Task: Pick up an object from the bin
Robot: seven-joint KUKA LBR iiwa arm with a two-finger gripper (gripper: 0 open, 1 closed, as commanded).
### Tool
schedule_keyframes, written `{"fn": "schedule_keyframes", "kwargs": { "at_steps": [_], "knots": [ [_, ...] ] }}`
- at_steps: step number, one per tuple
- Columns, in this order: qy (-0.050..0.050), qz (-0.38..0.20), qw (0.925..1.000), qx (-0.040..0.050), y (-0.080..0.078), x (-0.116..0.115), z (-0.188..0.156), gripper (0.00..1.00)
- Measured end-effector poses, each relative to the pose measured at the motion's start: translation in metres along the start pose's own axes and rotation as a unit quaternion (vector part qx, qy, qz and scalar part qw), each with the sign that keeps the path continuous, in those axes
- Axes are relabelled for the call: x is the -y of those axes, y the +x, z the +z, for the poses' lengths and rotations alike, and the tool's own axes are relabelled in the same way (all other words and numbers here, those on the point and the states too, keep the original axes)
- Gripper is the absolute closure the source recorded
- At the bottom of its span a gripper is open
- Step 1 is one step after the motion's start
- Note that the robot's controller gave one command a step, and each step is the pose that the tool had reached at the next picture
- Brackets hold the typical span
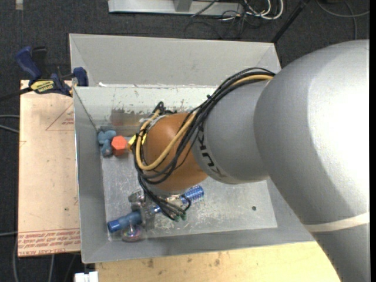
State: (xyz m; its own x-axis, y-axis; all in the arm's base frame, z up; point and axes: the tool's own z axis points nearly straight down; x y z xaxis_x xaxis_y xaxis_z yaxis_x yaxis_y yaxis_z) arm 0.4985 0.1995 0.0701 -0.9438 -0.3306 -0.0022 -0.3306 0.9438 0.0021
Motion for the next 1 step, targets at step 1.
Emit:
{"fn": "schedule_keyframes", "kwargs": {
  "at_steps": [1],
  "knots": [
    [0.001, 0.003, 1.0000, 0.0042, -0.0318, 0.0077, -0.1575, 1.00]
  ]
}}
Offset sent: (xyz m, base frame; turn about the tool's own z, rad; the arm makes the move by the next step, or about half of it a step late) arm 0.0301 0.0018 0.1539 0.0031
